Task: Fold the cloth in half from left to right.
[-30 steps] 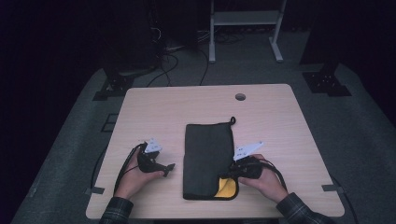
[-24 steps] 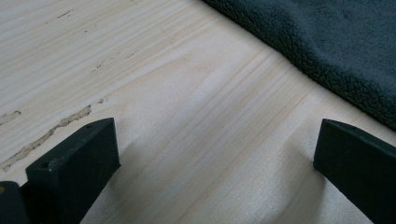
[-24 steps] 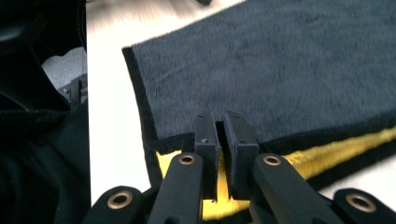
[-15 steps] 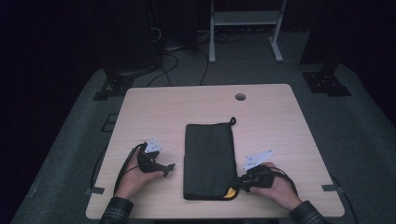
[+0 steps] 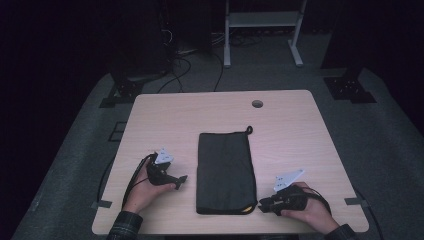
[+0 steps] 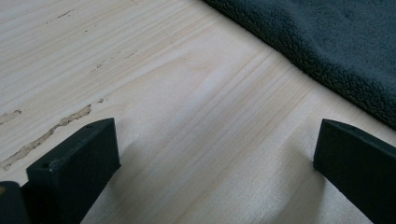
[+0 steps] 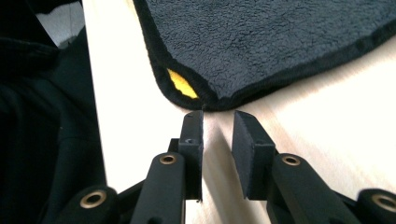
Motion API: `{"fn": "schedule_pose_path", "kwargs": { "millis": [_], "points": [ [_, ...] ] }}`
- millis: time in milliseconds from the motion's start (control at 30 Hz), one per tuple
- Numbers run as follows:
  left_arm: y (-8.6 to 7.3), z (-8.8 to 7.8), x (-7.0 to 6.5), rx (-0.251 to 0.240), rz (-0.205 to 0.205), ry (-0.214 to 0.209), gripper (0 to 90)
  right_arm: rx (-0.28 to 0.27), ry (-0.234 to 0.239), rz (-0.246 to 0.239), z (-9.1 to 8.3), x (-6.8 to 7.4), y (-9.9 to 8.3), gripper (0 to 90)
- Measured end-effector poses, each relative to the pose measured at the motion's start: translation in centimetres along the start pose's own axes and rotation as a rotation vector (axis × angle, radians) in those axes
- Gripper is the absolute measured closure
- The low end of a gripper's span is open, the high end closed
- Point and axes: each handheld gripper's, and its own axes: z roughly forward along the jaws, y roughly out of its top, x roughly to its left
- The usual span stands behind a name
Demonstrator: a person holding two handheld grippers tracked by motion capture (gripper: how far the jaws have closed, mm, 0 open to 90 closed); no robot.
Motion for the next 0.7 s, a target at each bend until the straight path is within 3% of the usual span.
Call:
{"fn": "schedule_pose_path", "kwargs": {
  "millis": [133, 367, 500, 567, 700],
  "points": [
    [0.0, -0.1, -0.2, -0.009, 0.003, -0.003, 0.9, -0.044, -0.019, 0.007, -0.4, -0.2, 0.3, 64.6],
    [0.5, -0.5, -0.1, 0.004, 0.002, -0.004, 19.6, -0.126, -0.122, 0.022, -0.6, -2.1, 1.7, 49.7],
    [0.9, -0.2, 0.1, -0.001, -0.014, -0.015, 26.4, -0.159, -0.193, 0.03, -0.4, -3.8, 3.2, 46.3],
    [1.3, -0.2, 0.2, 0.006, 0.0, -0.017, 27.5, -0.163, -0.206, 0.03, -0.3, -4.1, 3.5, 45.9],
    [2.6, 0.1, 0.5, -0.022, -0.014, -0.034, 32.1, -0.176, -0.243, 0.037, -0.2, -5.5, 5.0, 44.5]
  ]
}}
